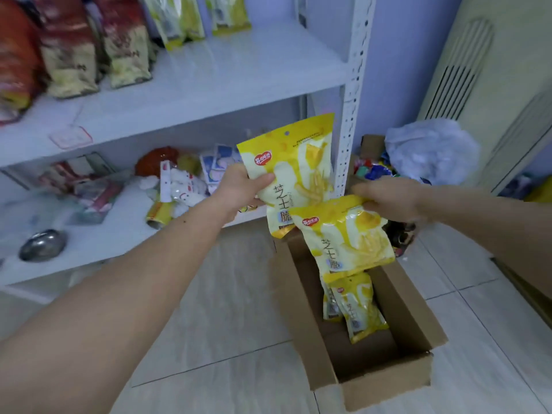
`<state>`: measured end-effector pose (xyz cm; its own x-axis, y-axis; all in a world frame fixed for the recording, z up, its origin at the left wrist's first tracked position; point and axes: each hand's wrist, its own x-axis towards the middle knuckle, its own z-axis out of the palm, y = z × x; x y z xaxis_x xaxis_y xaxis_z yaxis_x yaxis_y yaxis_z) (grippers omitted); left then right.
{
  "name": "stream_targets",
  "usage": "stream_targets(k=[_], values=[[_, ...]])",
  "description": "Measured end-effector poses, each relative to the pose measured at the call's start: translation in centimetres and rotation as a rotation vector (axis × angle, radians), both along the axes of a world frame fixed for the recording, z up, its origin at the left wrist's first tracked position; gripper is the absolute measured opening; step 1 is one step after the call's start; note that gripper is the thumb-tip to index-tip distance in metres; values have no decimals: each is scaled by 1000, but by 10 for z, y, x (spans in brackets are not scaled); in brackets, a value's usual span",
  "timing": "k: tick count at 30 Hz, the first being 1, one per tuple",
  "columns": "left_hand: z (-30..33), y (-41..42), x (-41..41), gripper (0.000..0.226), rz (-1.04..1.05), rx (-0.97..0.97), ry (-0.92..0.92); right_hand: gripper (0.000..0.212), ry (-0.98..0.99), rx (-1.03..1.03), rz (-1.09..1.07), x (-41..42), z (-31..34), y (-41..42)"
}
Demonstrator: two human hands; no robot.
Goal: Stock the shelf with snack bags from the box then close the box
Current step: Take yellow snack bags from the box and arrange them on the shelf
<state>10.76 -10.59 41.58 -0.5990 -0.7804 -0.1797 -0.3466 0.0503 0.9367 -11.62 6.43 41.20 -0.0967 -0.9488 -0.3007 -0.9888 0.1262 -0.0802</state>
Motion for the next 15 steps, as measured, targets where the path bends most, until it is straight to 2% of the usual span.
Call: stream_targets(k=[4, 9, 11, 15], values=[[72, -8, 33, 23, 4, -67, 22, 11, -11, -91, -25, 31, 69, -12], [145, -28, 61, 22, 42, -131, 73, 51, -27, -126, -30, 59, 144, -43], [167, -39, 70, 19, 69, -152, 104, 60, 4, -163, -7, 68, 166, -59], [202, -67, 85, 19, 104, -210, 135, 62, 2, -231, 44, 78, 202, -92]])
